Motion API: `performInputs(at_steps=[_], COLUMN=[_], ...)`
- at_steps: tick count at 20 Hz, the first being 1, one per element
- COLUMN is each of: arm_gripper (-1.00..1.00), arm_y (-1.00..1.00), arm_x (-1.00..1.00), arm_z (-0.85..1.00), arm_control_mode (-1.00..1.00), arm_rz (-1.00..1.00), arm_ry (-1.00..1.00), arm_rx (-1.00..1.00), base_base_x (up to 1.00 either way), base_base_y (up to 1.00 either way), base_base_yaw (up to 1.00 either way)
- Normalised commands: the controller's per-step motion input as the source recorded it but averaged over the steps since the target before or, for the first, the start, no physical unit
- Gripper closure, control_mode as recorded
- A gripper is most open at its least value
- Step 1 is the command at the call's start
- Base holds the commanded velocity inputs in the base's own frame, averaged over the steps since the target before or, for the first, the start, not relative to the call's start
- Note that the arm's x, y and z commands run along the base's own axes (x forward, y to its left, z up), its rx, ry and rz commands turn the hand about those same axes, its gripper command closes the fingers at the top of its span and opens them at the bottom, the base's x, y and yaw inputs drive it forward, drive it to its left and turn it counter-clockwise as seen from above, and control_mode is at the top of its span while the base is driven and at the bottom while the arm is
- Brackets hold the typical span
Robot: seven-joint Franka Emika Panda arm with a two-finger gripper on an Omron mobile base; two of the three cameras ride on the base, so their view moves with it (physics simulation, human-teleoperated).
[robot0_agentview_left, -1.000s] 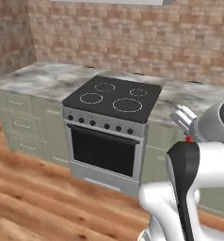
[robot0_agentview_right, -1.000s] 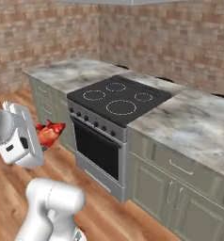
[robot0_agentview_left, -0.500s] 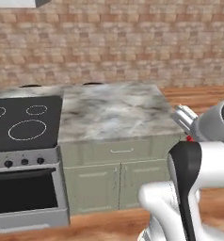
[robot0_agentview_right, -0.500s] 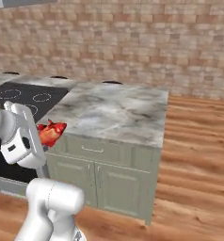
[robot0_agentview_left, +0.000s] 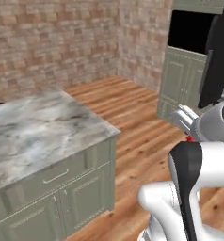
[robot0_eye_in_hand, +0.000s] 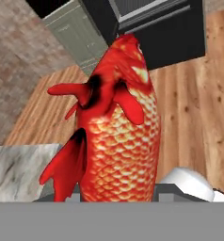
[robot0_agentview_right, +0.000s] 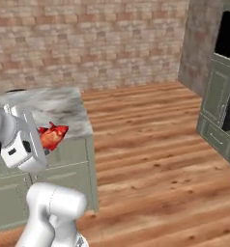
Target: Place the fish on the counter behind the older fish on the same shelf of the fridge to maintain FIFO order. Close the fridge door when finished.
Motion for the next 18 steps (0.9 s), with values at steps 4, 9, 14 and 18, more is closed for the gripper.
performInputs(at_steps=[4, 9, 14, 18], arm_gripper=[1.0, 1.0, 1.0, 1.0], arm_y=[0.0, 0.0, 0.0, 0.0], arm_x=[0.0, 0.0, 0.0, 0.0], arm_z=[0.0, 0.0, 0.0, 0.0], arm_control_mode=[1.0, 1.0, 1.0, 1.0], arm_rz=[0.0, 0.0, 0.0, 0.0], arm_ry=[0.0, 0.0, 0.0, 0.0], arm_rx=[0.0, 0.0, 0.0, 0.0], base_base_x=[0.5, 0.79, 0.98, 1.0], base_base_y=[-0.07, -0.1, -0.1, 0.0], base_base_yaw=[-0.77, -0.67, -0.58, -0.48])
